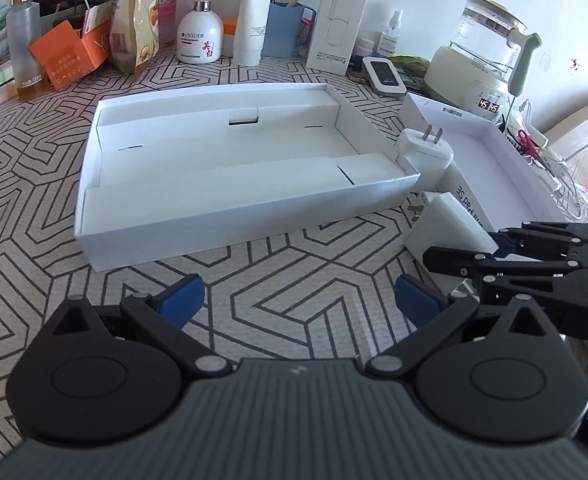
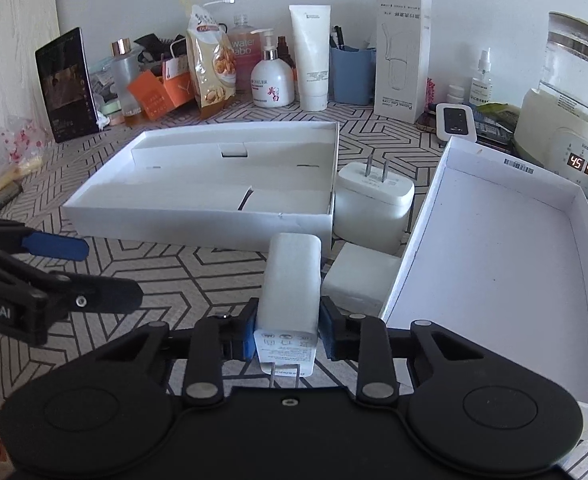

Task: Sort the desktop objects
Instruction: 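Close the right gripper on the white rectangular charger and lift it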

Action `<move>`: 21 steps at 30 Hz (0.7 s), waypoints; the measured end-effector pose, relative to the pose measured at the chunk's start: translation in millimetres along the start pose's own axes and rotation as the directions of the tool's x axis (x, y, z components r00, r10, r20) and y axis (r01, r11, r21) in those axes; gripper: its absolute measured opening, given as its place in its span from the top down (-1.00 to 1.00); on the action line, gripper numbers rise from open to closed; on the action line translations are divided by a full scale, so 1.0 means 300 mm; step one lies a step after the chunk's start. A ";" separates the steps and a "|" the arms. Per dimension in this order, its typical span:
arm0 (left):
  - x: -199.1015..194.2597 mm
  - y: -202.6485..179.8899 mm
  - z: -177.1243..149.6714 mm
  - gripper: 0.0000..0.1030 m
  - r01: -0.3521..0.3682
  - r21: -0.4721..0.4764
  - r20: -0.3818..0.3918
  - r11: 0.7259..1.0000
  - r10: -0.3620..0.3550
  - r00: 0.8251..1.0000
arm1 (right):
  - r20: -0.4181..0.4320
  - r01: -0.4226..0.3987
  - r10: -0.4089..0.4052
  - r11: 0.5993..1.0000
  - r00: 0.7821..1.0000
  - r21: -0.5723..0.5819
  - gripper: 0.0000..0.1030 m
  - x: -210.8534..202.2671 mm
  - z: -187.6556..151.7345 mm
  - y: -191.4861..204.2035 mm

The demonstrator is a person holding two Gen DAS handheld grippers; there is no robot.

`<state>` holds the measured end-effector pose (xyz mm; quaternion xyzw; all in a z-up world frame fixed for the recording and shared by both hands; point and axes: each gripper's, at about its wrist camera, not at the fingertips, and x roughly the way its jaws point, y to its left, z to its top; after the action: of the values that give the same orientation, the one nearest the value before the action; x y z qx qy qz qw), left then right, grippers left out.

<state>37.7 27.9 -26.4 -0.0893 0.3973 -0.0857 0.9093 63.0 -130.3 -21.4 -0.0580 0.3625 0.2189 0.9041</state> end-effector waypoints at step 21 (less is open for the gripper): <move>0.030 0.029 0.031 -1.00 -0.025 -0.004 -0.029 1.000 0.025 0.999 | -0.080 -0.008 -0.001 0.993 0.997 -0.117 0.02 0.123 0.058 0.046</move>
<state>51.4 35.2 -28.6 -0.0851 0.4119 -0.0749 0.9041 91.6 -100.1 -33.0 -0.1189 0.3848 0.2388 0.8836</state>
